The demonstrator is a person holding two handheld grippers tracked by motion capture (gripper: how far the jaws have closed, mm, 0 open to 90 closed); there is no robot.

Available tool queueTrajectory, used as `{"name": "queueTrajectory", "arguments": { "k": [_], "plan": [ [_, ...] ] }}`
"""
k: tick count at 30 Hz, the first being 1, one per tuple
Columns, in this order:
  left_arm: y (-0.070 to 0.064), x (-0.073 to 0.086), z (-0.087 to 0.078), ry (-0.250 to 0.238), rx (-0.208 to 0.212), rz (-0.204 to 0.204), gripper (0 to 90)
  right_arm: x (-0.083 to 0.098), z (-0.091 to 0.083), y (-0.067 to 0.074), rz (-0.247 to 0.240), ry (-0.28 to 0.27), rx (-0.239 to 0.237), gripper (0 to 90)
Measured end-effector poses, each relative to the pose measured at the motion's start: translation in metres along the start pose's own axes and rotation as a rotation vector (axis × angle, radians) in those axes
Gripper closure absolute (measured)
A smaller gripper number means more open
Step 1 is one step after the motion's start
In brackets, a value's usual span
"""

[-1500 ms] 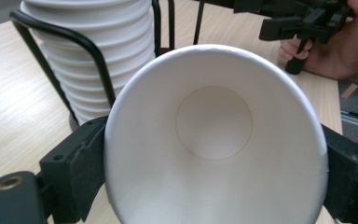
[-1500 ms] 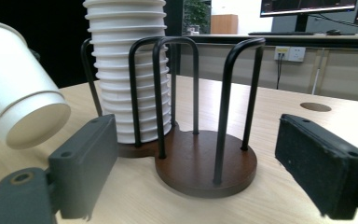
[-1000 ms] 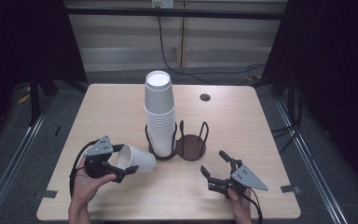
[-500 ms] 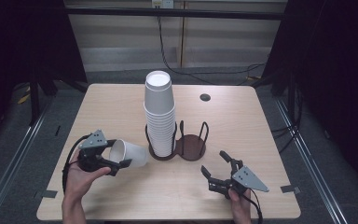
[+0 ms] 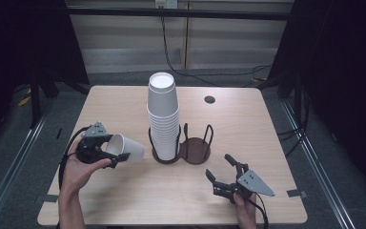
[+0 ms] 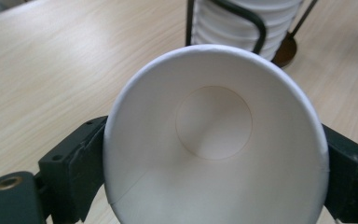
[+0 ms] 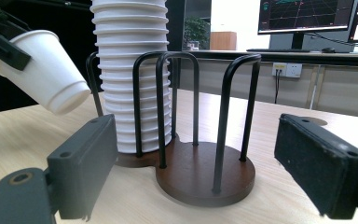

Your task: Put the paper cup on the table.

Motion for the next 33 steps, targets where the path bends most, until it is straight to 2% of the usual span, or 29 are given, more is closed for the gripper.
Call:
{"name": "queueTrajectory", "arguments": {
  "k": [5, 7, 9, 10, 13, 17, 19, 21, 22, 25, 27, 28, 29, 33],
  "plan": [
    [0.005, -0.008, 0.002, 0.031, -0.003, -0.003, 9.8, 0.000, 0.000, 0.000, 0.001, 0.001, 0.000, 12.7],
    [0.006, -0.012, 0.001, 0.043, -0.020, 0.000, 9.9, 0.000, 0.000, 0.000, 0.000, -0.001, 0.005, 12.7],
    [0.007, -0.016, -0.001, 0.053, -0.024, -0.017, 9.8, 0.000, 0.000, 0.000, -0.003, -0.003, 0.005, 12.7],
    [0.008, -0.020, -0.003, 0.058, -0.039, -0.018, 9.8, 0.000, 0.000, 0.000, -0.003, -0.002, 0.007, 12.8],
    [0.008, -0.025, -0.004, 0.075, -0.039, -0.013, 9.8, 0.000, 0.000, 0.000, -0.001, 0.000, 0.007, 12.8],
    [0.011, -0.031, -0.001, 0.123, -0.069, 0.006, 9.8, 0.000, 0.000, 0.000, -0.002, 0.000, 0.008, 12.8],
    [0.012, -0.034, 0.004, 0.170, -0.086, 0.031, 9.6, 0.000, 0.000, 0.000, -0.002, 0.000, 0.008, 12.8],
    [0.015, -0.037, 0.006, 0.209, -0.135, 0.038, 9.5, 0.000, 0.000, 0.000, -0.002, -0.001, 0.007, 12.9],
    [0.015, -0.039, 0.007, 0.219, -0.136, 0.041, 9.5, 0.000, 0.000, 0.000, -0.002, 0.000, 0.008, 12.8],
    [0.015, -0.044, 0.008, 0.233, -0.107, 0.051, 9.4, 0.000, 0.000, 0.000, -0.003, -0.002, 0.006, 12.8],
    [0.017, -0.046, 0.011, 0.251, -0.117, 0.030, 9.4, 0.000, 0.000, 0.000, -0.002, 0.000, 0.009, 12.9],
    [0.018, -0.048, 0.012, 0.266, -0.138, 0.023, 9.4, 0.000, 0.000, 0.000, -0.002, 0.000, 0.008, 12.9],
    [0.019, -0.049, 0.014, 0.287, -0.156, 0.033, 9.4, 0.000, 0.000, 0.000, -0.003, -0.003, 0.005, 12.9],
    [0.020, -0.053, 0.020, 0.324, -0.140, 0.021, 9.4, 0.000, 0.000, 0.000, -0.003, -0.002, 0.006, 12.9]
  ]
}}
Point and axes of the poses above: each handheld gripper's, and its own axes: z roughly forward along the jaws, x roughly out of its underside, y roughly to its left, the point moved 5 cm from there along z, roughly forward along the jaws, and after that the axes turned 10 degrees about -z, right-handed, at the moved point
